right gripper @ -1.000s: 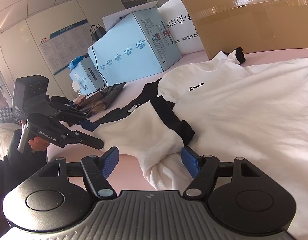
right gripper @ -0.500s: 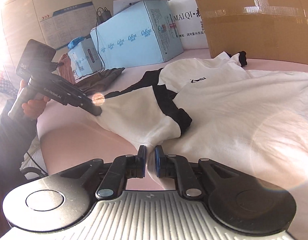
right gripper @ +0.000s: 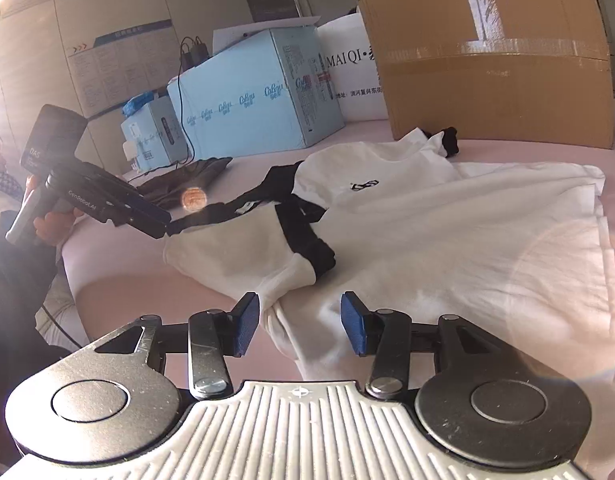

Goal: Fold clothes

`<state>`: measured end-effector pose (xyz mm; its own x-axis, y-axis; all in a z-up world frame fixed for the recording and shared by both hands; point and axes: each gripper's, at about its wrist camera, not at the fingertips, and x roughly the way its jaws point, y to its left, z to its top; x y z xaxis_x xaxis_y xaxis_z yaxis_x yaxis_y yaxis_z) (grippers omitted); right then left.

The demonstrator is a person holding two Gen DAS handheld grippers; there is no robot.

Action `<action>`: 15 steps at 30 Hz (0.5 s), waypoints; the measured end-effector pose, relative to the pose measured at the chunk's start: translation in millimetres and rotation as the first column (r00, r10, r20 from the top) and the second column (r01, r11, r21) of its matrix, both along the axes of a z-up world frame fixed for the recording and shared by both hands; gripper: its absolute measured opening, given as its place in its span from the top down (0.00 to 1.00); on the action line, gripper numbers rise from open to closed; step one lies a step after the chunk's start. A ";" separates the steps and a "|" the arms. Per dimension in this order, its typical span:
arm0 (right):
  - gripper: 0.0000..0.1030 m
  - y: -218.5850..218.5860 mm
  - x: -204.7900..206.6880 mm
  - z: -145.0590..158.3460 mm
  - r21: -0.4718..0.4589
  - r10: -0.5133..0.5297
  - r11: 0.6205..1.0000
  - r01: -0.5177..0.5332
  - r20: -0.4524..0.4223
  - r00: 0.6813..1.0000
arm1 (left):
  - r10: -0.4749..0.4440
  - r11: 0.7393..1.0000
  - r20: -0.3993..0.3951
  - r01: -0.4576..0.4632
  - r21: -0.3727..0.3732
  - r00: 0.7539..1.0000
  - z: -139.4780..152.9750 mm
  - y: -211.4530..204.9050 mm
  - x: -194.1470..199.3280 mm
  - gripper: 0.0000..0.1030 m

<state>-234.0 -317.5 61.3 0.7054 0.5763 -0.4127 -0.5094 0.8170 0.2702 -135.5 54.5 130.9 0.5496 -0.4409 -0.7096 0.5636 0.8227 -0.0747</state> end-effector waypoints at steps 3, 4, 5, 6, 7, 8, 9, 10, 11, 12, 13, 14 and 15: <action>0.00 3.3 0.7 8.2 0.080 -0.089 0.994 0.078 0.140 0.986 | -0.089 0.994 0.061 0.092 -0.062 0.994 14.3 -24.5 0.5 0.16; 0.00 7.8 4.0 9.6 0.095 -0.097 0.992 0.082 0.165 0.982 | -0.132 0.988 0.074 0.137 -0.071 0.988 14.8 -36.9 0.9 0.16; 0.00 12.2 9.6 10.5 0.104 -0.081 0.992 0.065 0.158 0.984 | -0.175 0.980 0.089 0.182 -0.078 0.981 15.2 -49.4 1.3 0.16; 0.00 16.7 15.2 11.5 0.112 -0.065 0.993 0.048 0.151 0.986 | -0.217 0.971 0.098 0.225 -0.083 0.971 14.4 -62.1 1.8 0.16; 0.00 21.0 21.3 10.9 0.128 -0.041 0.991 0.024 0.132 0.990 | -0.255 0.961 0.088 0.262 -0.082 0.963 8.9 -75.7 2.9 0.16; 0.00 24.7 28.4 7.6 0.157 -0.002 0.987 -0.013 0.091 0.996 | -0.284 0.954 0.077 0.290 -0.078 0.956 2.9 -88.3 4.3 0.18; 0.00 26.9 34.6 3.9 0.183 0.024 0.983 -0.033 0.051 0.998 | -0.277 0.957 0.069 0.282 -0.066 0.958 -5.1 -95.9 6.8 0.17; 0.00 26.0 39.3 -0.5 0.200 0.026 0.979 -0.028 0.012 1.000 | -0.258 0.963 0.065 0.262 -0.067 0.964 -12.0 -98.1 11.3 0.17; 0.00 25.2 43.9 -4.8 0.216 0.027 0.976 -0.021 -0.026 0.999 | -0.251 0.964 0.037 0.253 -0.086 0.967 -18.6 -98.2 18.2 0.17; 0.00 24.4 48.6 -9.1 0.232 0.030 0.973 -0.014 -0.065 0.997 | -0.250 0.961 -0.009 0.247 -0.121 0.968 -24.9 -96.7 26.4 0.17; 0.00 21.8 54.8 -14.9 0.259 0.035 0.966 -0.004 -0.116 0.993 | -0.252 0.958 -0.054 0.241 -0.157 0.966 -30.5 -95.2 33.2 0.17; 0.00 17.1 61.8 -21.8 0.300 0.045 0.954 0.011 -0.180 0.983 | -0.257 0.953 -0.104 0.234 -0.192 0.961 -36.8 -93.6 40.6 0.17; 0.00 13.5 66.3 -26.6 0.330 0.054 0.944 0.025 -0.227 0.972 | -0.264 0.948 -0.168 0.225 -0.223 0.950 -45.8 -92.3 49.1 0.17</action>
<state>-167.6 -304.0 34.7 0.6042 0.7165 -0.3487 -0.4123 0.6555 0.6326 -86.4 -37.9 85.1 0.2682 -0.6874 -0.6749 0.7037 0.6183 -0.3501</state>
